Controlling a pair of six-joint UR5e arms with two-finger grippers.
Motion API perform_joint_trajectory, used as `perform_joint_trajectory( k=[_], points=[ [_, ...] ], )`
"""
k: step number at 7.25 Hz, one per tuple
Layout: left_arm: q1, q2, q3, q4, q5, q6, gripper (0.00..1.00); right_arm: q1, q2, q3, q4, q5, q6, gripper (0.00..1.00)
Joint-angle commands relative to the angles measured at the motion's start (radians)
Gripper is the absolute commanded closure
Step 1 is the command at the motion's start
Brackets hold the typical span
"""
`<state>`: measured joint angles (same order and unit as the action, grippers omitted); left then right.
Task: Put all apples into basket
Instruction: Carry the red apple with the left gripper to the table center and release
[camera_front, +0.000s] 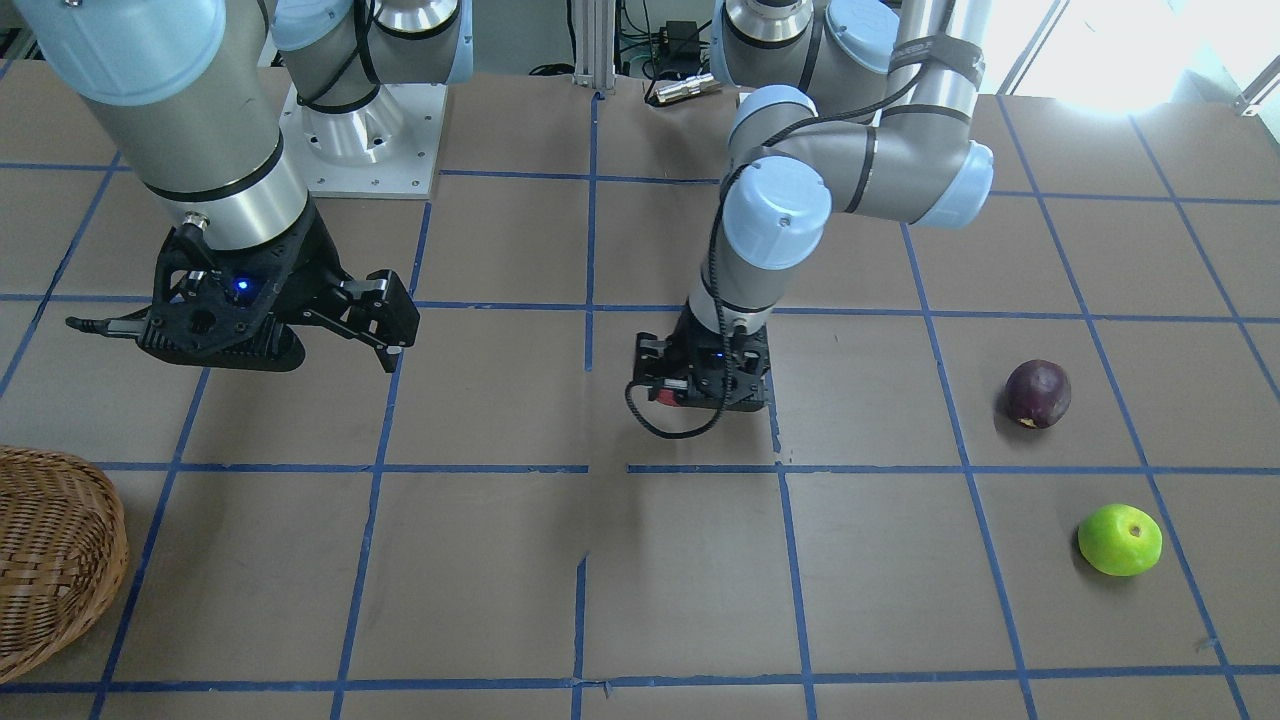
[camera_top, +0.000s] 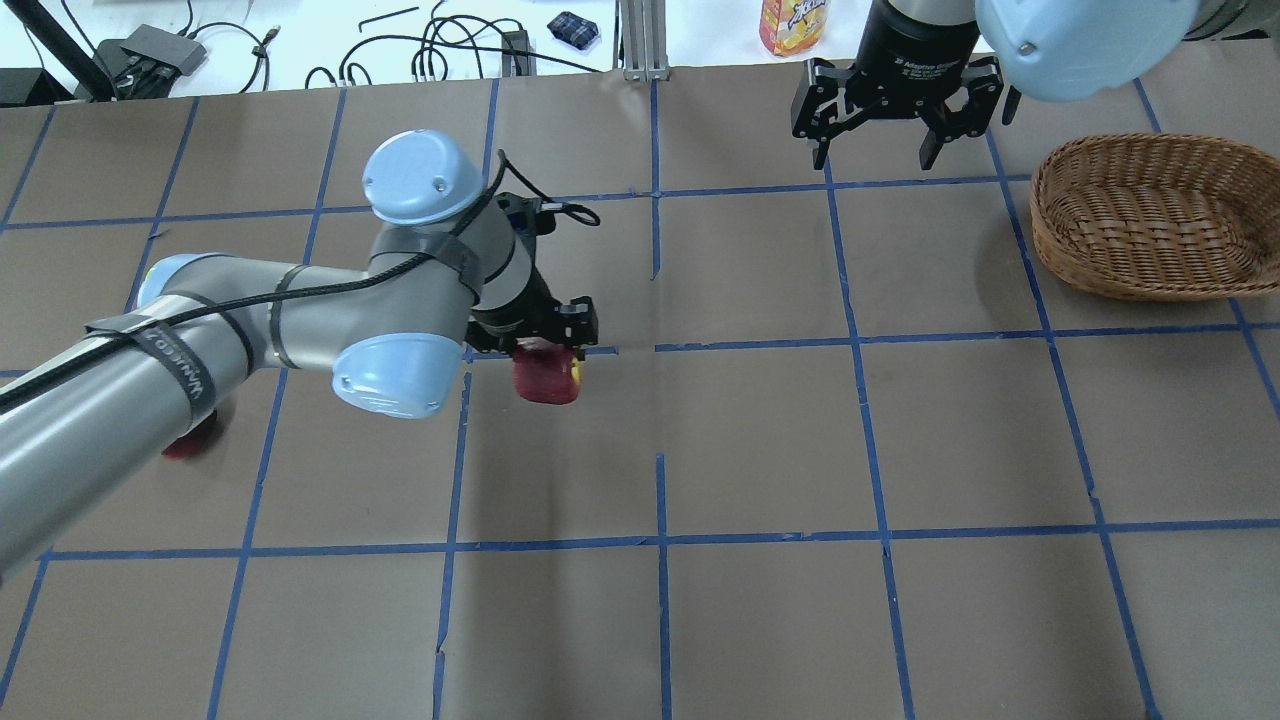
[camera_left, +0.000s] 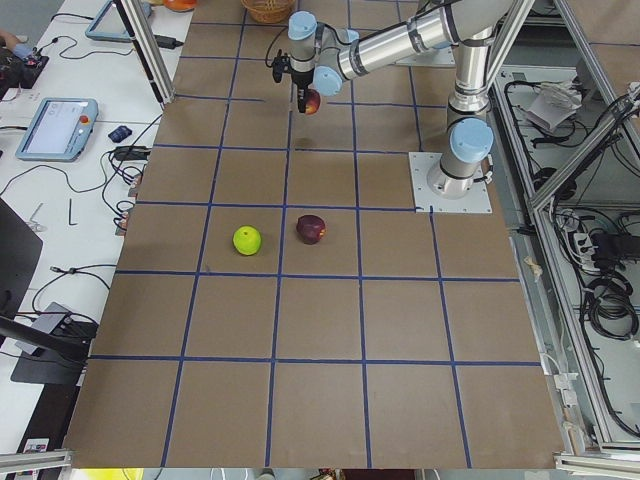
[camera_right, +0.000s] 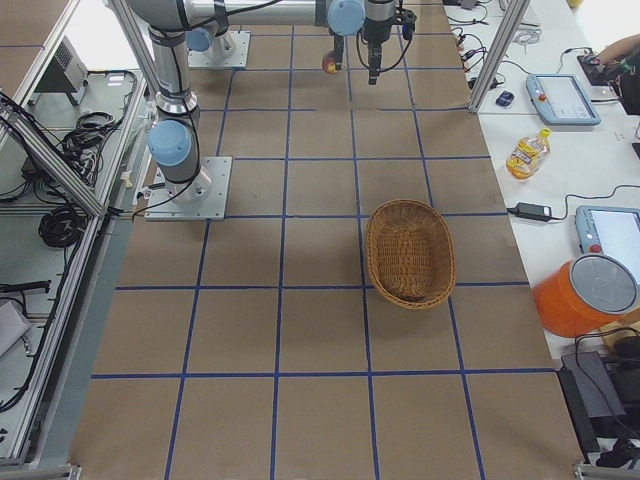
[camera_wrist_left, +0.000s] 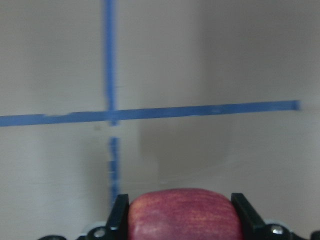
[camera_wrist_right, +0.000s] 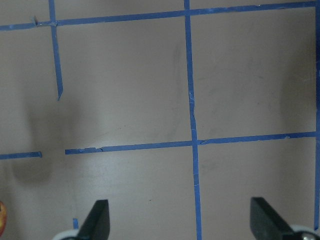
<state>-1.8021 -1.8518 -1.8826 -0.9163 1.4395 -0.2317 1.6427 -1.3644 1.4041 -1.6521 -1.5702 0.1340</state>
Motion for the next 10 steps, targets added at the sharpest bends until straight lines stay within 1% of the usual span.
perform_joint_trajectory(
  k=[1, 2, 3, 4, 5, 6, 7, 8, 9, 10],
  points=[
    [-0.162, -0.114, 0.094, 0.040, -0.014, -0.209, 1.00, 0.000, 0.002, 0.001, 0.000, -0.001, -0.001, 0.00],
    [-0.192, -0.147, 0.105, 0.074, -0.014, -0.215, 0.74, 0.000, 0.002, 0.001, 0.000, -0.001, 0.001, 0.00],
    [-0.212, -0.188, 0.103, 0.091, -0.016, -0.222, 0.67, 0.000, 0.002, 0.001, 0.000, -0.001, 0.001, 0.00],
    [-0.223, -0.217, 0.108, 0.150, -0.014, -0.215, 0.25, 0.000, 0.002, 0.001, 0.000, -0.001, 0.001, 0.00],
    [-0.221, -0.224, 0.111, 0.230, -0.013, -0.203, 0.00, -0.001, -0.001, 0.001, 0.000, -0.001, -0.001, 0.00],
    [-0.203, -0.199, 0.114, 0.221, -0.010, -0.199, 0.00, 0.000, 0.002, 0.001, 0.000, -0.002, 0.001, 0.00],
    [-0.160, -0.175, 0.118, 0.155, -0.023, -0.189, 0.00, 0.000, 0.002, 0.001, 0.000, -0.001, 0.002, 0.00],
    [-0.099, -0.129, 0.129, 0.095, -0.030, -0.113, 0.00, -0.001, 0.004, 0.001, 0.000, 0.001, 0.001, 0.00],
    [-0.024, -0.083, 0.120, -0.015, -0.025, -0.022, 0.00, -0.003, 0.004, 0.001, 0.000, 0.004, -0.001, 0.00],
    [0.062, -0.034, 0.111, -0.086, -0.004, 0.115, 0.00, -0.003, 0.004, 0.003, 0.002, 0.007, -0.001, 0.00]
  ],
)
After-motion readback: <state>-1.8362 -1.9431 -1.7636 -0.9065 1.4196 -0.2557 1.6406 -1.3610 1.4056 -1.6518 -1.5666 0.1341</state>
